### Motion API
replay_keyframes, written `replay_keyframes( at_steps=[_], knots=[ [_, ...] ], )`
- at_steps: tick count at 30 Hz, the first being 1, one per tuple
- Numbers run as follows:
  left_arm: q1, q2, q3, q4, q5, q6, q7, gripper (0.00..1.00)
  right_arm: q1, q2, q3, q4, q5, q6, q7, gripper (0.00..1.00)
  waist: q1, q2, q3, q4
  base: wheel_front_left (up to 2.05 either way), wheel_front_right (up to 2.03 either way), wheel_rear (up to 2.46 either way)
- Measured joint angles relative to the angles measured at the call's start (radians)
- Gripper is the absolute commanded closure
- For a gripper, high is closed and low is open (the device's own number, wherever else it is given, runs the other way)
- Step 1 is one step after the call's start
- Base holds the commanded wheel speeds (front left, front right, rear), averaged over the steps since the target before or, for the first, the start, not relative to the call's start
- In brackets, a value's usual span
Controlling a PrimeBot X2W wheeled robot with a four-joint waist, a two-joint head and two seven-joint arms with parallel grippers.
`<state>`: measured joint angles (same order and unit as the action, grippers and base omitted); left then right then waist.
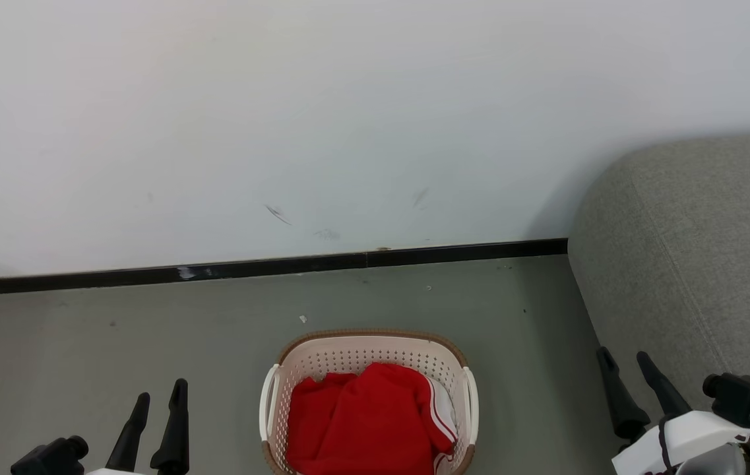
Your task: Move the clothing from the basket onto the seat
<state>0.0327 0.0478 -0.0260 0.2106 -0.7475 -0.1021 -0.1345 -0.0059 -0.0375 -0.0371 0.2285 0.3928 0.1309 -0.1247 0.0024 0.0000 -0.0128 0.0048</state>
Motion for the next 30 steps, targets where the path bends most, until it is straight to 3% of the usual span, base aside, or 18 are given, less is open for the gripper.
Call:
replay_keyframes(
  at_steps=[30],
  knots=[
    [0.041, 0.0, 0.016, -0.055, 0.429, -0.007, -0.106, 0.0, 0.022, 0.0, 0.02, -0.035, -0.529, 0.0, -0.114, 0.0, -0.0017, 0.0, 0.002, -0.022, 0.0, 0.0, 0.0]
  ],
)
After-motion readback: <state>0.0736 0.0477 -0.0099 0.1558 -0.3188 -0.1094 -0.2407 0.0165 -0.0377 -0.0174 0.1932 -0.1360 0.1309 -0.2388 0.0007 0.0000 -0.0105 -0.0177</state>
